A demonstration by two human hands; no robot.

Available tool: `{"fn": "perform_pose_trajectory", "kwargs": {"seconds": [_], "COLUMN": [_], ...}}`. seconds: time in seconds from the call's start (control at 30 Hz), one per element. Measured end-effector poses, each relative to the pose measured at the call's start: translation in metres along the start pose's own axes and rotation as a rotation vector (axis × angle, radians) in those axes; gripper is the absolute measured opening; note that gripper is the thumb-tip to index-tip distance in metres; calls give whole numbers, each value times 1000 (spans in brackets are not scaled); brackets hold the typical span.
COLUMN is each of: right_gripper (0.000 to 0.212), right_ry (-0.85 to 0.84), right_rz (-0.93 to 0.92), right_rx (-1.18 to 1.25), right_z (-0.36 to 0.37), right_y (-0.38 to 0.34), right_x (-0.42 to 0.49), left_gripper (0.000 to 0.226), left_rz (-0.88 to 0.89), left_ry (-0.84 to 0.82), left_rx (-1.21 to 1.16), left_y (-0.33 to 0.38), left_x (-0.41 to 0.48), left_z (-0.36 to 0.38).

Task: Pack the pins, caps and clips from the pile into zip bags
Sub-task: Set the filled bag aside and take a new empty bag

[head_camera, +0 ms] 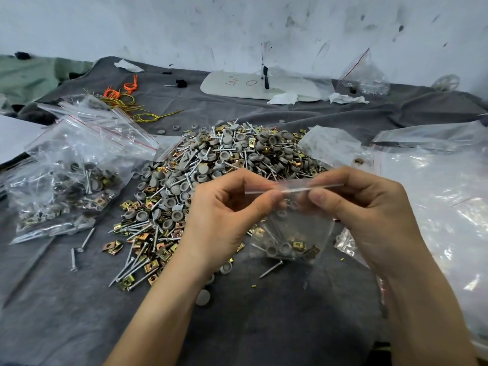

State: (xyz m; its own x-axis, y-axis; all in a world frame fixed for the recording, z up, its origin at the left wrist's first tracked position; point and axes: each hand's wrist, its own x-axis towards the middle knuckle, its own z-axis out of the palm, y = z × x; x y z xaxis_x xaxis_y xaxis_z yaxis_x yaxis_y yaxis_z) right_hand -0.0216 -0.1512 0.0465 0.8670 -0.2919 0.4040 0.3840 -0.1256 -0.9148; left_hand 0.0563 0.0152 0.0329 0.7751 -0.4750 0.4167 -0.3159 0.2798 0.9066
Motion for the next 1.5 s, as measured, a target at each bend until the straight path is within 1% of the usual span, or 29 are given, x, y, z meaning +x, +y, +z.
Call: {"fn": "perform_pose_trajectory", "kwargs": {"seconds": [0.1,0.23,0.33,0.47,0.53,0.67,0.73,0.8,0.9,1.0,1.13,1.23,1.33,1.43,1.5], "right_gripper": [11,10,12,23,29,32,31,28,25,14,22,12,9,12,22], "right_ry": [-16,-12,-30,-77,-107,-125,-123,-121,-111,-104,-125,-130,-127,-125,-116], "right_rz": [-7,-17,-7,21,45,67,56,39,9,2,14,0,-20,-7,13], "right_rx": [4,45,53,90,127,171,148,133,87,64,24,1,11,5,20], "right_z": [1,3,3,2,2,2,3,4,6,6,6,6,8,7,3], "right_y": [0,0,0,1,2,4,3,3,2,3,0,-1,-1,0,1], "right_x": [0,0,0,1,0,0,0,0,-1,-1,-2,-2,-2,-2,-1], "left_gripper": [14,8,8,15,13,11,5,8,10,8,15,15,14,15,15], "left_rz": [10,-6,-7,5,22,35,49,68,96,113,100,96,85,88,96], "left_ry": [-40,-33,-42,-67,-64,-107,-126,-117,-107,-105,-93,-112,-118,-98,-93], "left_rx": [-28,-13,-28,-71,-76,-81,-39,10,7,13,29,34,19,30,49], "left_y": [0,-3,-2,-1,-1,1,0,-1,0,0,-1,1,0,-1,-1], "left_x": [-1,-1,-1,-2,-2,-2,-2,-2,-2,-3,-3,-3,-3,-3,-2], "left_z": [0,1,1,2,3,4,3,4,6,8,8,7,8,9,7]}}
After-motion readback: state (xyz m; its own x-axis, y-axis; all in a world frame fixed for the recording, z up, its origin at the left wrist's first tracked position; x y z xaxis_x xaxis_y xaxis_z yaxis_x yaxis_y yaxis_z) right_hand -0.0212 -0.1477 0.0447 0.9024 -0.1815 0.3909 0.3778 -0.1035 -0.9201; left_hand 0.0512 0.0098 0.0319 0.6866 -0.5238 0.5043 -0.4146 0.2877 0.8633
